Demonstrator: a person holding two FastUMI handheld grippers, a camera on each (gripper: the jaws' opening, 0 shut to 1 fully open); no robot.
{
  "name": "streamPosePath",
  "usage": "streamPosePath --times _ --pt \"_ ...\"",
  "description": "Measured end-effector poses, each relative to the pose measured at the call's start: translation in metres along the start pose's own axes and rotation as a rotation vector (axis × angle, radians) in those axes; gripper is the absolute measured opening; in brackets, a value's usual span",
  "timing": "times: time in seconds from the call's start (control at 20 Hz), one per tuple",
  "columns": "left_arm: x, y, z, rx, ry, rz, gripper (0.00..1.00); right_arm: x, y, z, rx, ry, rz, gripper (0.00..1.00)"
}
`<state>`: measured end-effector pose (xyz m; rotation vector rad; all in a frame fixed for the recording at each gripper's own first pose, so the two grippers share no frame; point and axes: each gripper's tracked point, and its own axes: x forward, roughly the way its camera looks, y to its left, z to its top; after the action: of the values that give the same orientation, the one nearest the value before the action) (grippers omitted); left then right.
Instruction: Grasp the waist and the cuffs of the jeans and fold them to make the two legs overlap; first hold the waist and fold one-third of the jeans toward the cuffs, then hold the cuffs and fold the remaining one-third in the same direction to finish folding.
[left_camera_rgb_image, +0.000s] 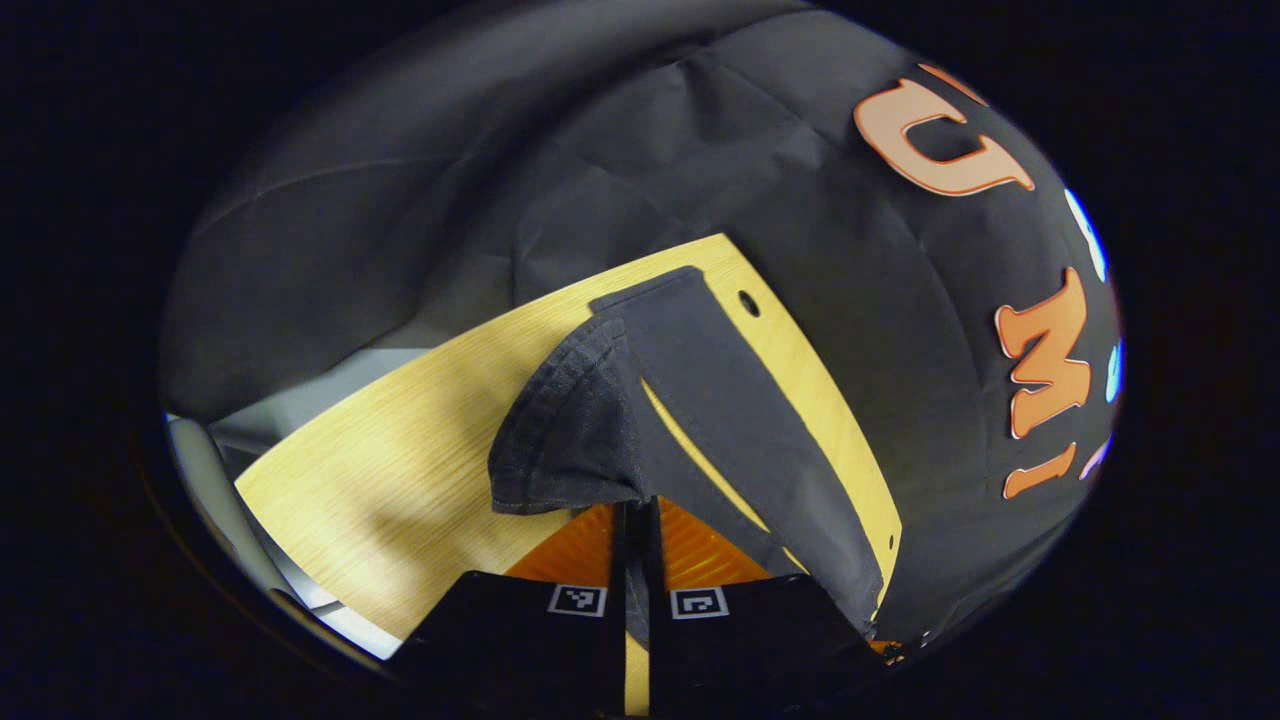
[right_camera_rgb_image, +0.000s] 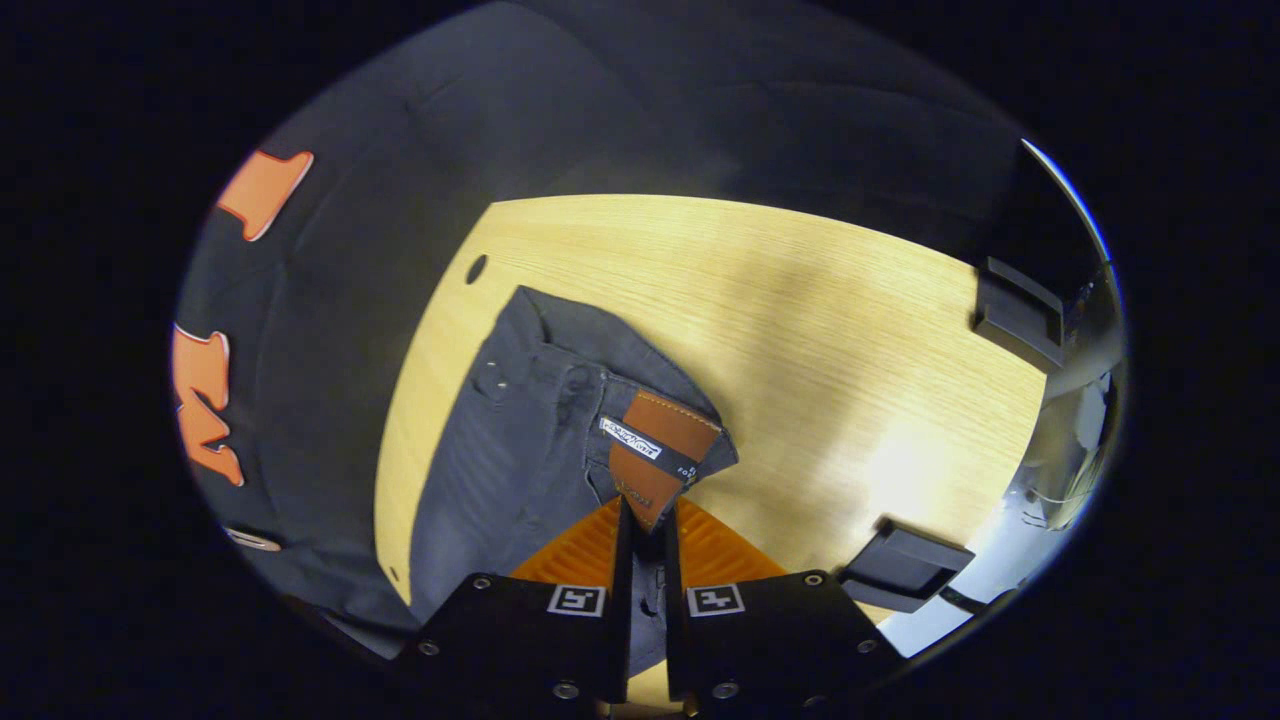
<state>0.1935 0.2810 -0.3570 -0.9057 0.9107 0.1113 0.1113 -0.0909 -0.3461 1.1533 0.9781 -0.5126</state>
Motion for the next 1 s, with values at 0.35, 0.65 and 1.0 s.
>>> streamPosePath --times 0.35,0.65,1.0 --pt "-0.008 -0.032 0.031 -0.001 -0.015 -0.013 0.09 -0.03 0.056 0.021 0.074 -0.053 0.13 0.16" --pt "0.019 -0.042 0.035 0.012 0.076 -0.018 0.09 -0.021 0.059 0.015 0.006 -0.083 0.013 0.09" --pt "0.034 -0.047 0.03 0.1 0.14 -0.002 0.08 -0.008 -0.018 -0.013 0.011 0.006 -0.231 0.09"
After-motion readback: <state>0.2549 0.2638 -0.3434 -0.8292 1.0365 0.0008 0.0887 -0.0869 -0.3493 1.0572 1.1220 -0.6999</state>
